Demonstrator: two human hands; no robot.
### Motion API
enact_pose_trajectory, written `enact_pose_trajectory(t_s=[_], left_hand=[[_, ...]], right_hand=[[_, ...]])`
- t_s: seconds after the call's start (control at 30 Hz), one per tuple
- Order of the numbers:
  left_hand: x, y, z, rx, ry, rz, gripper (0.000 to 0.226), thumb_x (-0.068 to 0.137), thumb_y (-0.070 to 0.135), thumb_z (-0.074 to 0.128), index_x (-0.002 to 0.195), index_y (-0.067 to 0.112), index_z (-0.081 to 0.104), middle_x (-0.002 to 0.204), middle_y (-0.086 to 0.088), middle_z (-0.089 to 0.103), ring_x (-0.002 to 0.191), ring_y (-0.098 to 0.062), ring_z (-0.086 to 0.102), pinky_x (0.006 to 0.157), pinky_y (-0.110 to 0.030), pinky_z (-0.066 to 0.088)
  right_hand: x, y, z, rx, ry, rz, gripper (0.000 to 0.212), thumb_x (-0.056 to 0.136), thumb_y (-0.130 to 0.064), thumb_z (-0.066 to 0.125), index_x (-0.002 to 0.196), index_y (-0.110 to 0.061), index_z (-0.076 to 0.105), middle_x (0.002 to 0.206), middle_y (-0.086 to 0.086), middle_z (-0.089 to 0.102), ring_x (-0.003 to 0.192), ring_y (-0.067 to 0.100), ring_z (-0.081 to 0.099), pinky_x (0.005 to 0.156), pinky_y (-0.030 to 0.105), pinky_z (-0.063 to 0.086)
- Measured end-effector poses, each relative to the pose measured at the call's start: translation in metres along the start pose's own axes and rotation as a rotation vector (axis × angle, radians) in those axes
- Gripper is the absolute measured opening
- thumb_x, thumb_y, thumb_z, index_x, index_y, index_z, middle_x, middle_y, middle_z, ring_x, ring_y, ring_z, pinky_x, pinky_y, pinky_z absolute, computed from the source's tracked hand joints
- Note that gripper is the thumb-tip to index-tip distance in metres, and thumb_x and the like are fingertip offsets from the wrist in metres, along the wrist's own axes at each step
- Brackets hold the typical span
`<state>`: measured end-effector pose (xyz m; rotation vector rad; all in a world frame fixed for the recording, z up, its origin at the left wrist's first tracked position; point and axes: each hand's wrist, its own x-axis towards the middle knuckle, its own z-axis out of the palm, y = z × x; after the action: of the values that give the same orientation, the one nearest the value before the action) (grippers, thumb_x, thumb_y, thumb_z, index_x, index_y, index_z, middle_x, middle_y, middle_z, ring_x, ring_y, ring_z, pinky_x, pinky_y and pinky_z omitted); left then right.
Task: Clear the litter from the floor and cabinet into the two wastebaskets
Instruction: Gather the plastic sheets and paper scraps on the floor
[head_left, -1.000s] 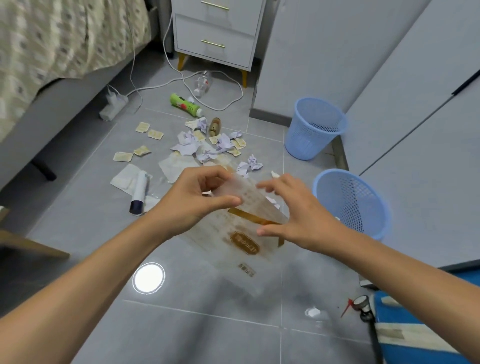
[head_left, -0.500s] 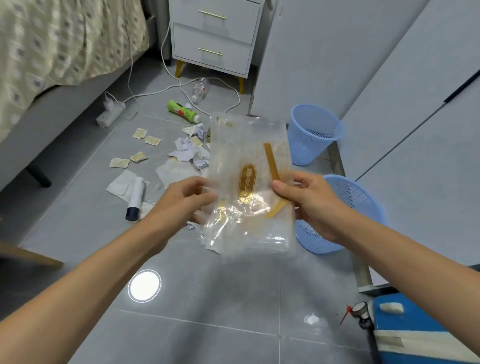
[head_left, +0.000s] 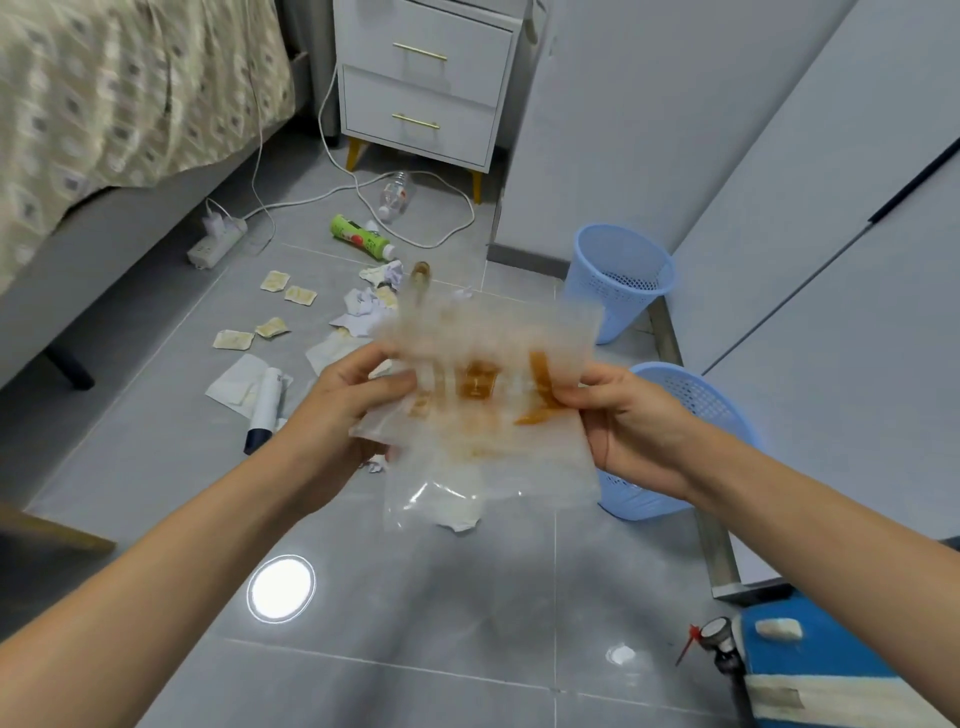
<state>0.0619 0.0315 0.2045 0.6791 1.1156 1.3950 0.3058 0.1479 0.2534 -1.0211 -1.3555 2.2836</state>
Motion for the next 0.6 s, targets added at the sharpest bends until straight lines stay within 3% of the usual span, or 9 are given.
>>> enact_pose_trajectory(t_s=[0.1, 0.17, 0.23, 0.3, 0.37, 0.4, 0.5, 0.6], left_hand=[[-0.001, 0.003, 0.005, -0.006, 0.031, 0.015, 0.025, 0.085, 0.004, 0.054, 0.094, 0.012, 0.076, 0.098, -0.013, 0.071, 0.087, -0.032, 0.063, 0.077, -0.042, 0.043], [-0.003, 0.005, 0.005, -0.009, 0.060, 0.009, 0.038, 0.085, -0.001, 0.041, 0.081, 0.011, 0.077, 0.092, -0.010, 0.071, 0.082, -0.027, 0.064, 0.069, -0.035, 0.045], [-0.003, 0.006, 0.006, -0.072, 0.040, -0.029, 0.040, 0.088, 0.008, 0.035, 0.089, 0.004, 0.076, 0.102, -0.015, 0.073, 0.090, -0.031, 0.066, 0.077, -0.038, 0.048], [-0.002, 0.007, 0.012, -0.037, 0.020, -0.057, 0.033, 0.094, 0.015, 0.043, 0.100, 0.006, 0.075, 0.106, -0.013, 0.074, 0.089, -0.029, 0.068, 0.074, -0.038, 0.051], [-0.001, 0.001, 0.018, 0.137, 0.028, -0.033, 0.022, 0.095, 0.008, 0.058, 0.108, 0.017, 0.074, 0.096, 0.001, 0.072, 0.073, -0.018, 0.066, 0.054, -0.027, 0.048], [0.001, -0.005, 0.021, 0.210, 0.031, -0.018, 0.027, 0.094, 0.004, 0.064, 0.112, 0.022, 0.073, 0.094, 0.004, 0.070, 0.068, -0.013, 0.064, 0.048, -0.022, 0.046], [0.012, -0.025, 0.038, 0.305, 0.091, 0.040, 0.027, 0.088, 0.005, 0.075, 0.105, 0.026, 0.078, 0.105, 0.001, 0.073, 0.080, -0.012, 0.064, 0.056, -0.020, 0.050], [0.029, -0.052, 0.064, 0.333, 0.154, 0.058, 0.019, 0.085, 0.007, 0.079, 0.098, 0.022, 0.081, 0.098, -0.004, 0.074, 0.076, -0.010, 0.062, 0.058, -0.019, 0.052]], right_hand=[[-0.004, -0.005, 0.000, 0.018, -0.039, 0.014, 0.048, 0.089, -0.006, 0.035, 0.112, -0.001, 0.076, 0.125, 0.024, 0.068, 0.117, 0.039, 0.064, 0.120, 0.060, 0.028], [-0.008, -0.008, 0.001, 0.026, -0.043, 0.043, 0.049, 0.090, -0.022, 0.040, 0.110, 0.004, 0.075, 0.131, 0.029, 0.064, 0.123, 0.043, 0.060, 0.113, 0.058, 0.038], [-0.011, -0.007, 0.002, -0.063, -0.005, 0.042, 0.044, 0.094, -0.034, 0.054, 0.111, 0.000, 0.075, 0.129, 0.024, 0.067, 0.115, 0.037, 0.065, 0.095, 0.049, 0.058], [-0.012, -0.002, 0.000, -0.182, 0.052, -0.013, 0.029, 0.090, -0.023, 0.069, 0.114, -0.007, 0.074, 0.119, 0.013, 0.071, 0.101, 0.024, 0.070, 0.076, 0.037, 0.061], [-0.014, 0.007, -0.005, -0.242, 0.127, -0.049, 0.034, 0.085, -0.003, 0.075, 0.118, -0.009, 0.072, 0.116, 0.006, 0.069, 0.098, 0.020, 0.071, 0.074, 0.033, 0.059], [-0.016, 0.013, -0.010, -0.263, 0.185, -0.060, 0.037, 0.083, 0.002, 0.077, 0.118, -0.010, 0.073, 0.120, 0.006, 0.069, 0.100, 0.022, 0.072, 0.076, 0.032, 0.059], [-0.024, 0.032, -0.025, -0.296, 0.364, -0.103, 0.037, 0.080, 0.005, 0.080, 0.111, -0.015, 0.077, 0.122, 0.009, 0.070, 0.099, 0.026, 0.075, 0.077, 0.032, 0.060], [-0.030, 0.047, -0.051, -0.365, 0.492, -0.135, 0.031, 0.082, -0.002, 0.081, 0.106, -0.021, 0.079, 0.109, 0.010, 0.075, 0.089, 0.023, 0.076, 0.075, 0.029, 0.059]])
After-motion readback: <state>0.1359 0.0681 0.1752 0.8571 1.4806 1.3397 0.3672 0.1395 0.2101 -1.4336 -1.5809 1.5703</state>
